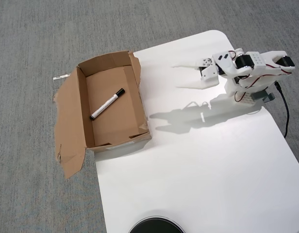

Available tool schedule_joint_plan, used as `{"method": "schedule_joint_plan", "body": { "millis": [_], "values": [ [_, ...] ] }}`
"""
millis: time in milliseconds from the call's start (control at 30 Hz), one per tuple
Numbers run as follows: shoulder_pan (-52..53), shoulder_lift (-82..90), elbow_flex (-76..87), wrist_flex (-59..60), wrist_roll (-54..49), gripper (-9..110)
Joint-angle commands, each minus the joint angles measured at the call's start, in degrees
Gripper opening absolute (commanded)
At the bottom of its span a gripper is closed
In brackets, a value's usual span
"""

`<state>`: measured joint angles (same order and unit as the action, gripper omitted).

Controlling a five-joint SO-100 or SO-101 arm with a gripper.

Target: Grasp a pen and put it in the box.

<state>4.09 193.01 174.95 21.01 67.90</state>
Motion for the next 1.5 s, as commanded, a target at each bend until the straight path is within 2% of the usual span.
{"method": "schedule_joint_plan", "body": {
  "millis": [0, 133, 700, 800, 1000, 1100, 1200, 1467],
  "values": [
    [-0.2, 3.5, 3.0, -0.2, 0.5, 24],
    [-0.4, 3.5, 7.6, -0.2, 0.5, 24],
    [-1.7, 3.4, 7.7, 0.0, -1.7, 24],
    [-1.4, 3.4, 7.7, 0.0, -9.5, 24],
    [-1.1, 3.5, 7.7, -0.1, -35.2, 24],
    [-1.3, 3.5, 7.7, -0.1, -43.8, 24],
    [-1.2, 3.5, 7.7, -0.1, -47.3, 24],
    [-1.8, 3.5, 7.8, -0.1, -47.1, 24]
  ]
}}
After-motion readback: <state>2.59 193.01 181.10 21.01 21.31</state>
